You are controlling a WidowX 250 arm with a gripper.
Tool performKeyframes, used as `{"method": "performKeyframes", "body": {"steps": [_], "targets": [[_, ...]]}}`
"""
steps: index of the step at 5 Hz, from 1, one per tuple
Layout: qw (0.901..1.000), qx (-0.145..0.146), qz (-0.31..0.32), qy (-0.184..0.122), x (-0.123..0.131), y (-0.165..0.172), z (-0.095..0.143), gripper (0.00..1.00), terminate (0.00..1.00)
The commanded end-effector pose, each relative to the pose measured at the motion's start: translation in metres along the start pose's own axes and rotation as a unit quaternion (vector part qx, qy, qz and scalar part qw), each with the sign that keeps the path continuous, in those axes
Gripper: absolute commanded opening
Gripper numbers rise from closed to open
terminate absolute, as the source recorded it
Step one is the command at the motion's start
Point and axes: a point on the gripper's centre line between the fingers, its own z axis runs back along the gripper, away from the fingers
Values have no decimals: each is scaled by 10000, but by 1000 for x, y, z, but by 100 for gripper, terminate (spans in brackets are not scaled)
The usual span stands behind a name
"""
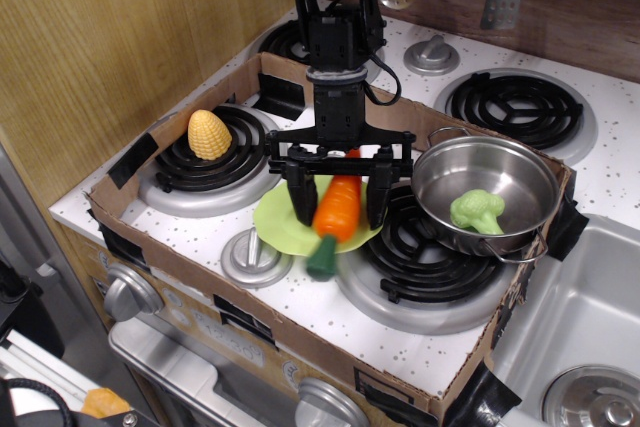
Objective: Put carrot on plate
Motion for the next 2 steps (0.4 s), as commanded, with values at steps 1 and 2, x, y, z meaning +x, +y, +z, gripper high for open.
{"method": "performKeyframes", "body": {"steps": [1,2], "targets": [[9938,305,286,-1028,-3,-8,50,100,0],[9871,849,459,-1277,-10,-20,83,100,0]]}}
